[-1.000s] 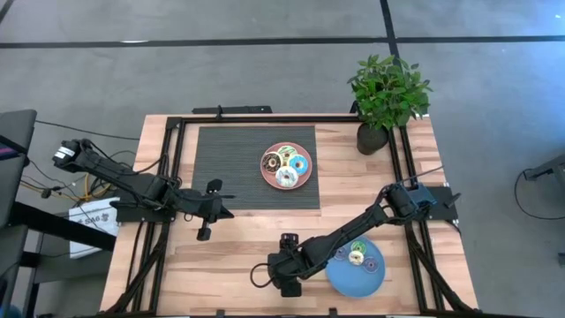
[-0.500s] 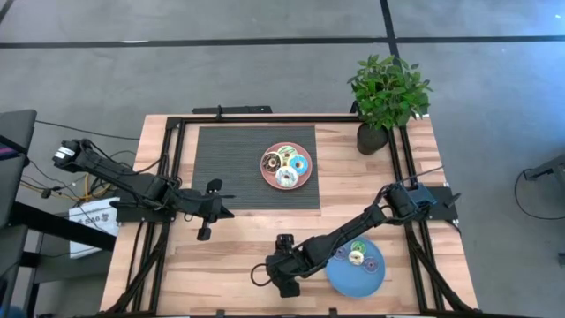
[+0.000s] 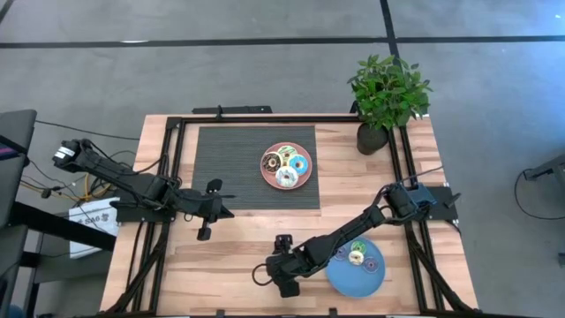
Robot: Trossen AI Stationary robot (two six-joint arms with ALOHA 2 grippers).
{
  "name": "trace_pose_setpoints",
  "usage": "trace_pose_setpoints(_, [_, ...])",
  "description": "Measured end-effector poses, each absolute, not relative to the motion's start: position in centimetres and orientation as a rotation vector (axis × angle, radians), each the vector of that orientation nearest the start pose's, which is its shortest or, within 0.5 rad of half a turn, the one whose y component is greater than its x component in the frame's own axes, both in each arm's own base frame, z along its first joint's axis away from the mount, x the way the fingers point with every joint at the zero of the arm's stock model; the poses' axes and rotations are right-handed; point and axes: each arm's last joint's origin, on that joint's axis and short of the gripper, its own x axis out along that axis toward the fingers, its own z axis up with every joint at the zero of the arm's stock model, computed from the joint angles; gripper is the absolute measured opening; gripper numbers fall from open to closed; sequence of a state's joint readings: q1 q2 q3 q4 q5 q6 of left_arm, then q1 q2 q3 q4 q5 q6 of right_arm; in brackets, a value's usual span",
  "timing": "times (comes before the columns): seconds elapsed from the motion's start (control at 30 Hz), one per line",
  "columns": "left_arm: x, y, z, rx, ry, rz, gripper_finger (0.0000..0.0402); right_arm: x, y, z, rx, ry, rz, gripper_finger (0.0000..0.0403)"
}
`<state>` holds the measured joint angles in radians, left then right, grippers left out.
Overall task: Pick & Place donuts
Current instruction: Put the small blue donut on the blue plate
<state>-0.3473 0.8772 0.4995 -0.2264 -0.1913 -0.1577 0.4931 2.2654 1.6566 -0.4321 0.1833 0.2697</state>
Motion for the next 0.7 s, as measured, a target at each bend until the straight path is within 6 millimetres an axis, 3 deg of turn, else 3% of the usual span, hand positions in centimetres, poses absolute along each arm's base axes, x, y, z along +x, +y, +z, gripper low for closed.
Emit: trace_pose_setpoints(0.7, [17.14, -5.61, 21.73, 0.01, 0.592, -0.101, 0.0, 42.02, 21.55, 13.2, -0.154, 1.013, 0.168, 0.0381])
